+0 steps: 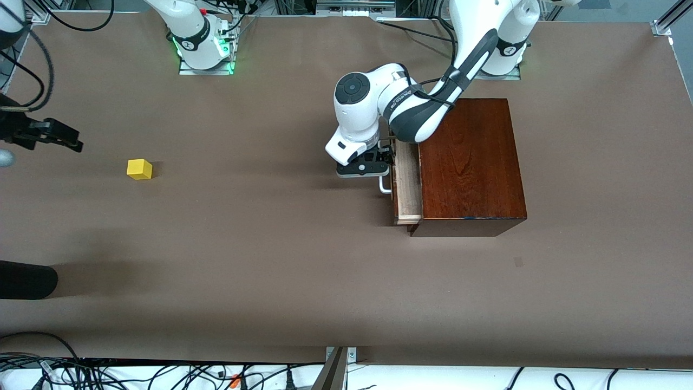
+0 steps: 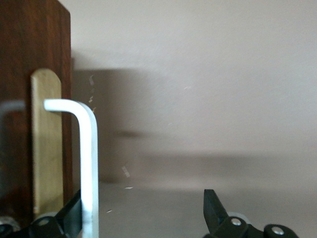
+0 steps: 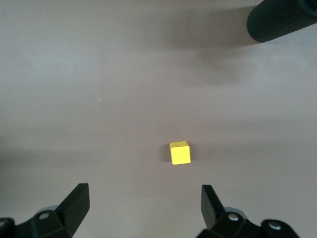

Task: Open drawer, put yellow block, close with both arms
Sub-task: 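Grasp the yellow cube with the right gripper while the left gripper withdraws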

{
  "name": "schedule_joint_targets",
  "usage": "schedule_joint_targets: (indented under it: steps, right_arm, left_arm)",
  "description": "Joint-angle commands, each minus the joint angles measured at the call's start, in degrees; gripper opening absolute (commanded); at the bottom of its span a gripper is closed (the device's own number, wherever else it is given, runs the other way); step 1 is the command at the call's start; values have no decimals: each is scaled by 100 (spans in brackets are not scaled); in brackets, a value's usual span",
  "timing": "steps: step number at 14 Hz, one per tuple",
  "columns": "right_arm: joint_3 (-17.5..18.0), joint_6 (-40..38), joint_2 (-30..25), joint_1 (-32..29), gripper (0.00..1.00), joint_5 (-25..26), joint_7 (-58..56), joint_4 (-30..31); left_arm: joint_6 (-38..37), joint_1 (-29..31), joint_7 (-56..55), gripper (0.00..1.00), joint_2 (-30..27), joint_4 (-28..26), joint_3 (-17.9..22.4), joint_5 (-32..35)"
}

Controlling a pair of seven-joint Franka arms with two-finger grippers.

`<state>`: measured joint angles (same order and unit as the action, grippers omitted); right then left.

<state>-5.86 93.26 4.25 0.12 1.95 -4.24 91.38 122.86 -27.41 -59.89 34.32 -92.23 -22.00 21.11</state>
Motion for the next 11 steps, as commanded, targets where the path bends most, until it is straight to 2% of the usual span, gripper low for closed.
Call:
schedule_joint_targets:
  steps: [1, 4, 8, 11]
  right_arm:
    - [-301, 61, 5, -21, 100, -142, -550, 47]
    - [-548, 262, -108, -21, 100, -283, -736, 501]
    - [-566, 1656, -828, -21, 100, -265, -824, 2354]
    - [-671, 2624, -891, -21, 100, -265, -1201, 3261]
  left_arm:
    - [46, -150, 30, 100, 128, 337, -6, -134]
    - [45, -230, -76, 100, 145, 337, -6, -125]
    - [-68, -195, -23, 100, 5, 407, -6, -134]
    - [-664, -159, -6, 100, -215, 538, -15, -212]
